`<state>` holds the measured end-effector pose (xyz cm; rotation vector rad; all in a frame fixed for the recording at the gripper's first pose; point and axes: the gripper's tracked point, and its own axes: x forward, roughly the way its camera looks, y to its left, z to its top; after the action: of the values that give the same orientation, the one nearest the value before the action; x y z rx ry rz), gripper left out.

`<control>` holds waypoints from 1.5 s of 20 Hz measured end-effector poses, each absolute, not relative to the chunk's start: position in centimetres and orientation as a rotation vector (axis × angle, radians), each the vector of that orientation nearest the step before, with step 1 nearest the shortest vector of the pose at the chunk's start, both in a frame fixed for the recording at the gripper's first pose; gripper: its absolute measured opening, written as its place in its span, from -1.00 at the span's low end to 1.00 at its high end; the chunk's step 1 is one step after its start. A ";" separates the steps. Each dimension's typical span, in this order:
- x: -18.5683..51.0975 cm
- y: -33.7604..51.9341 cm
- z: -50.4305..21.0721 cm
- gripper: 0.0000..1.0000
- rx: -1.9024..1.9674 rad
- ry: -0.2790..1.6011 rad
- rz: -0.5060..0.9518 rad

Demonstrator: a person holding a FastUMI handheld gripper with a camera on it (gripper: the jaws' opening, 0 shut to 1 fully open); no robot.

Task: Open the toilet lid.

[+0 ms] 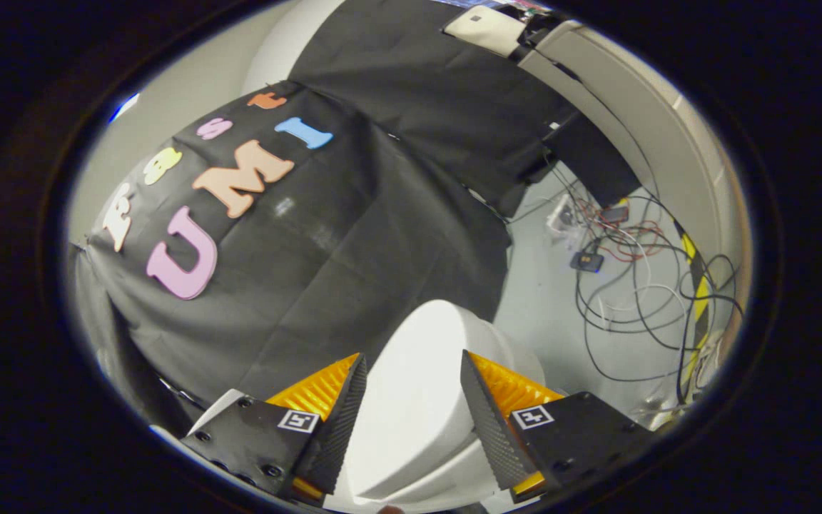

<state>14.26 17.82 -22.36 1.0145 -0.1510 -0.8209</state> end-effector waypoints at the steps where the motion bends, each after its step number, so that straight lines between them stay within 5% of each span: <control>1: 14.1 18.0 -23.3 0.65 1.041 -0.130 -0.838; 9: 14.9 21.5 -29.5 0.66 1.207 0.043 -0.851; 13: 15.3 21.5 -30.6 0.29 1.245 0.077 -0.845; 30: 17.1 20.8 -31.2 0.29 1.394 0.029 -0.767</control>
<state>17.08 20.82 -31.24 1.3940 0.0293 -0.7669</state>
